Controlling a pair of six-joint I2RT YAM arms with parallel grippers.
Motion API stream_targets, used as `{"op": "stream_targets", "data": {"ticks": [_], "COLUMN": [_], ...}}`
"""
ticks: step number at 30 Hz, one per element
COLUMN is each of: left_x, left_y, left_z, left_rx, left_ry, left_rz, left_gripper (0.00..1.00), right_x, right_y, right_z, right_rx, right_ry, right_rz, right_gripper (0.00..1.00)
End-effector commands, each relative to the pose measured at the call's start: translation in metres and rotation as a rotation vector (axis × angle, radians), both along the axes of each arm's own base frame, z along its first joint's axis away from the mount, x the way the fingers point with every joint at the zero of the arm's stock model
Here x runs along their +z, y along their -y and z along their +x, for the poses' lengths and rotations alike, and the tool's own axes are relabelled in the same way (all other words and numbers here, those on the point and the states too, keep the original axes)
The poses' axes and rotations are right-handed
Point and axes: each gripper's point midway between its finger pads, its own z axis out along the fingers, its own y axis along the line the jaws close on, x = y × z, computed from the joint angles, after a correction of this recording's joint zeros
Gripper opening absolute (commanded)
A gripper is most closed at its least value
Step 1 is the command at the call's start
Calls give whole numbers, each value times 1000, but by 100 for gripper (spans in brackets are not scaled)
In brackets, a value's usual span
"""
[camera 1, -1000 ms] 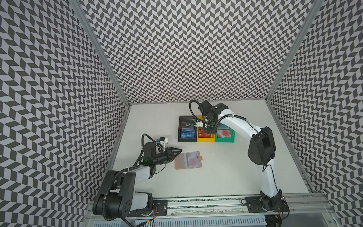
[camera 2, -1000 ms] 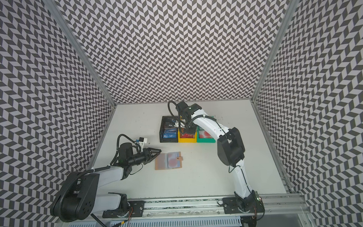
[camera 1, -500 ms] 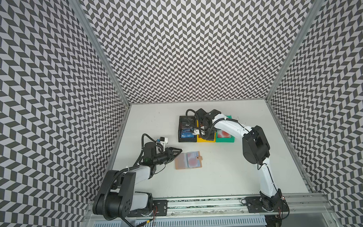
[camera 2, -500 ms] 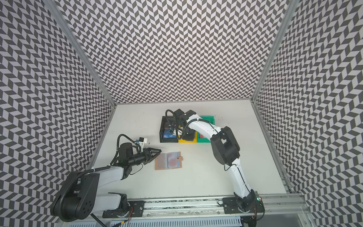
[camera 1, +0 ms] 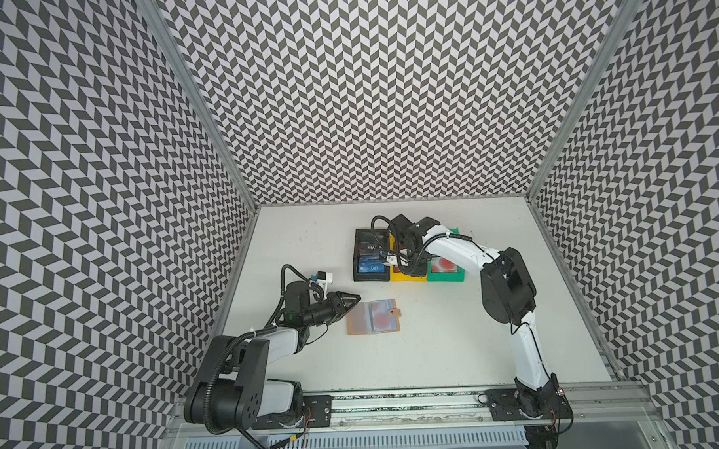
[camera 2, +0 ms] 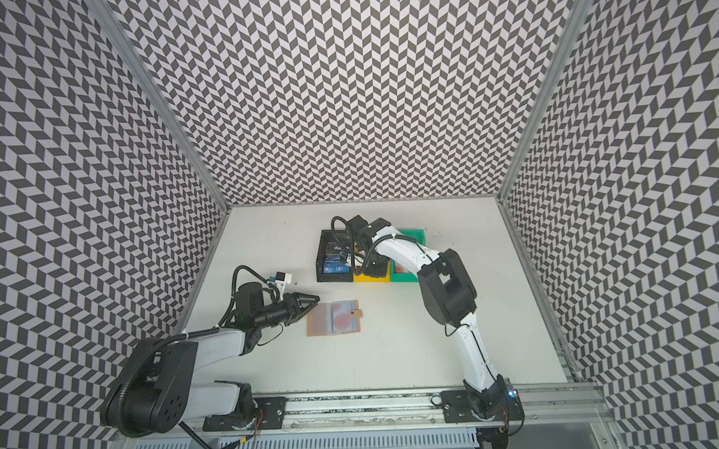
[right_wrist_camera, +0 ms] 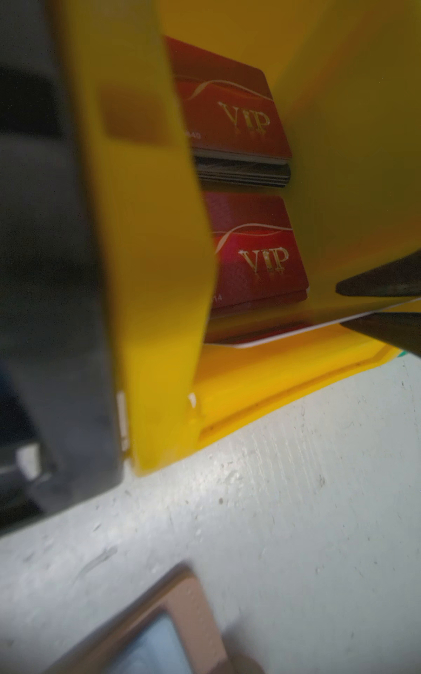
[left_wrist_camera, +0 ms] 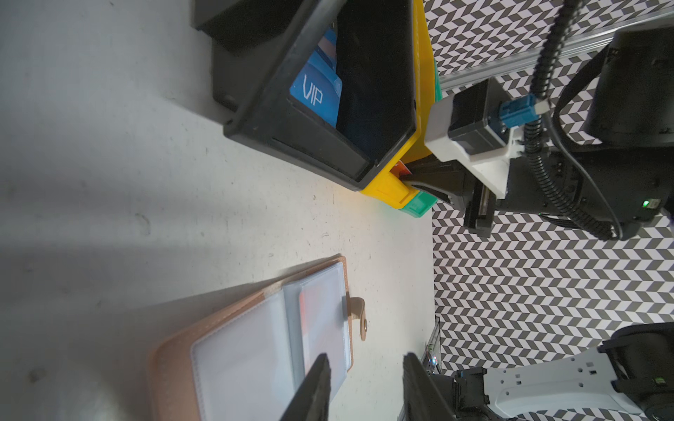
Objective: Take the credit cards out of the card holder
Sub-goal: Place the credit card in the storage box.
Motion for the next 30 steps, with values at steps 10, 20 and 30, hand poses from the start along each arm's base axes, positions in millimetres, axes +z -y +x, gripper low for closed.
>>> {"op": "stream_targets", "data": {"ticks": [10,20,30], "left_x": [3,-16,-39], "left_y": [-2,-5,-11], "left_z": [5,2,-5], "left_rx": [5,15,28], "left_ry": [24,-15,-62], "left_rz": [8,43,114], "left_gripper": [35,36,35], "right_x": [14,22,56], "right_y": [-10,-10,-21], "right_z": [20,37,32], "right_rx": [-3,-13,-104], "right_ry": [84,146,185], "right_rz": [40,39,202], "right_gripper": [20,26,22]}}
